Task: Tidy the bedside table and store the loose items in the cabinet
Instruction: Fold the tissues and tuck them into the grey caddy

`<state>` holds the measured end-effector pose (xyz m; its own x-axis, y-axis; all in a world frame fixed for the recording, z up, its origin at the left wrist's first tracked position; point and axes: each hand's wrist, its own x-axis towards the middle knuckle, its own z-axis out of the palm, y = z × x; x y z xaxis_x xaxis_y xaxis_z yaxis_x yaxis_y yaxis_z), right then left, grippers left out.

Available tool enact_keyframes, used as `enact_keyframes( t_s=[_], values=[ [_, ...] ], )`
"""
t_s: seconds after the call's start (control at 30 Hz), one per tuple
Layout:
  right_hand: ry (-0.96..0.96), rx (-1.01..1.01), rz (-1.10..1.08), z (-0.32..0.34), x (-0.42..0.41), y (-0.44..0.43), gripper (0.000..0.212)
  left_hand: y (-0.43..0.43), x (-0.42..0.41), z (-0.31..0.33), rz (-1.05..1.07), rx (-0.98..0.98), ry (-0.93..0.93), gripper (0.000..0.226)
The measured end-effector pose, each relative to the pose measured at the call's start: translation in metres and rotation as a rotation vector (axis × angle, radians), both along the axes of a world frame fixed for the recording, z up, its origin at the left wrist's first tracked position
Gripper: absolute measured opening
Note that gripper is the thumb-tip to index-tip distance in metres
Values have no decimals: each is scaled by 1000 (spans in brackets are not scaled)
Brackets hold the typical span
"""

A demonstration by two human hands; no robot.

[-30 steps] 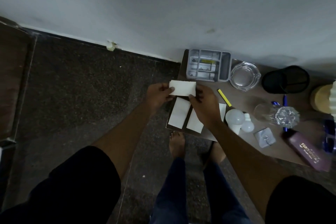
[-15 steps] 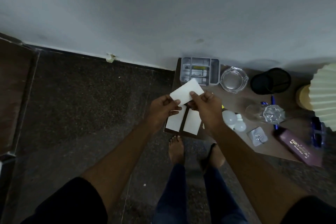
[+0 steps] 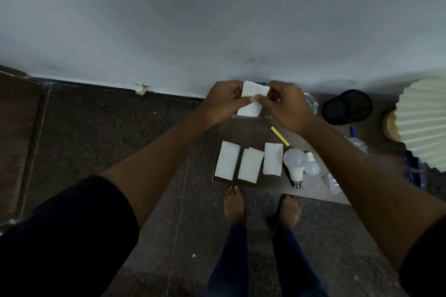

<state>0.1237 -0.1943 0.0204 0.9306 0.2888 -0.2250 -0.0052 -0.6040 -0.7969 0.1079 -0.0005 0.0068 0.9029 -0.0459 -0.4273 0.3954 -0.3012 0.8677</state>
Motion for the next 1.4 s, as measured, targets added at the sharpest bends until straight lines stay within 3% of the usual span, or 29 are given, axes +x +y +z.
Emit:
enact_keyframes(
  t_s=[0.13, 0.47, 1.4],
  values=[
    [-68, -21, -13, 4, 25, 1, 11, -5, 26, 2, 16, 131, -109, 38],
    [-166, -71, -17, -6, 54, 4, 13, -8, 51, -1, 107, 227, -178, 25],
    [-166, -129, 32, -48, 53, 7, 11, -15, 48, -32, 15, 398, -194, 15]
  ],
)
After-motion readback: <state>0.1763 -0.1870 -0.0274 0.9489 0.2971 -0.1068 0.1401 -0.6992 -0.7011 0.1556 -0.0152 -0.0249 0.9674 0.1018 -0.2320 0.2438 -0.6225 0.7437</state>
